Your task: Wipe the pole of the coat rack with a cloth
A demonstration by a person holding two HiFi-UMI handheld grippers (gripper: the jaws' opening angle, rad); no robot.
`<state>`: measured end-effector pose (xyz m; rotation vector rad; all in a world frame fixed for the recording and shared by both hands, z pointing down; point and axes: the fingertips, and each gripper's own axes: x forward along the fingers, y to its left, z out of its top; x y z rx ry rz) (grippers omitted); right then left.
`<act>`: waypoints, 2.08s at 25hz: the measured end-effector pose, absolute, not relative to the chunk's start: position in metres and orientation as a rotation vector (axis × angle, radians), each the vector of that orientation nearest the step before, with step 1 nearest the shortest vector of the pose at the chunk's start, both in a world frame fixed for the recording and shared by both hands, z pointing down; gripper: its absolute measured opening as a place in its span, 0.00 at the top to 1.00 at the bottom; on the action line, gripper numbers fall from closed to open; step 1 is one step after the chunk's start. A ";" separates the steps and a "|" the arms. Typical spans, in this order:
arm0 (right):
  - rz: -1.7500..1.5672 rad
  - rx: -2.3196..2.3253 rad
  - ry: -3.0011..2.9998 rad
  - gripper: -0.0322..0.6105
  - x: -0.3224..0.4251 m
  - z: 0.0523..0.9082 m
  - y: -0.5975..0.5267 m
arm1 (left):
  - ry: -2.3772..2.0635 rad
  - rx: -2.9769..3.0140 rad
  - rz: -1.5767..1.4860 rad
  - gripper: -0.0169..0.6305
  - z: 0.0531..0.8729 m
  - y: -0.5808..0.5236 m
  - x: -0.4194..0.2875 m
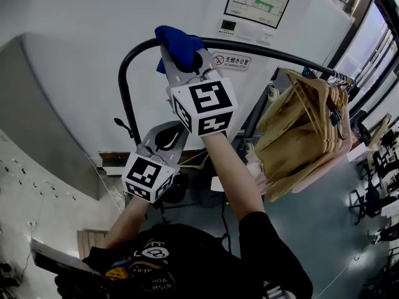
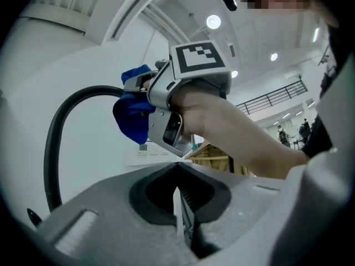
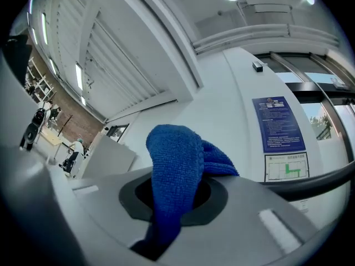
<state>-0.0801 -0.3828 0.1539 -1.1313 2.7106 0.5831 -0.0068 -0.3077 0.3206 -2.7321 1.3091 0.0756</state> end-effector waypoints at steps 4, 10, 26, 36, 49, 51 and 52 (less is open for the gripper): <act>0.579 -1.178 2.677 0.88 -0.048 0.155 -0.390 | 1.293 -2.747 0.067 0.97 0.329 -0.303 -0.003; 0.477 -1.435 2.519 0.88 0.083 0.149 -0.430 | 1.265 -2.781 0.089 0.97 0.325 -0.302 0.004; 0.213 -1.822 2.164 0.89 0.287 0.147 -0.472 | 1.265 -2.807 0.081 0.97 0.334 -0.294 0.014; 0.469 -1.386 2.529 0.89 0.050 0.150 -0.419 | 1.354 -2.776 0.084 0.97 0.335 -0.288 -0.016; 0.688 -1.200 2.637 0.89 -0.059 0.153 -0.396 | 1.364 -2.783 0.068 0.97 0.339 -0.292 -0.025; 0.718 -1.260 2.614 0.89 -0.033 0.154 -0.403 | 1.340 -2.796 0.068 0.97 0.339 -0.295 -0.017; 0.711 -1.284 2.603 0.89 -0.017 0.154 -0.407 | 1.329 -2.802 0.068 0.97 0.339 -0.296 -0.013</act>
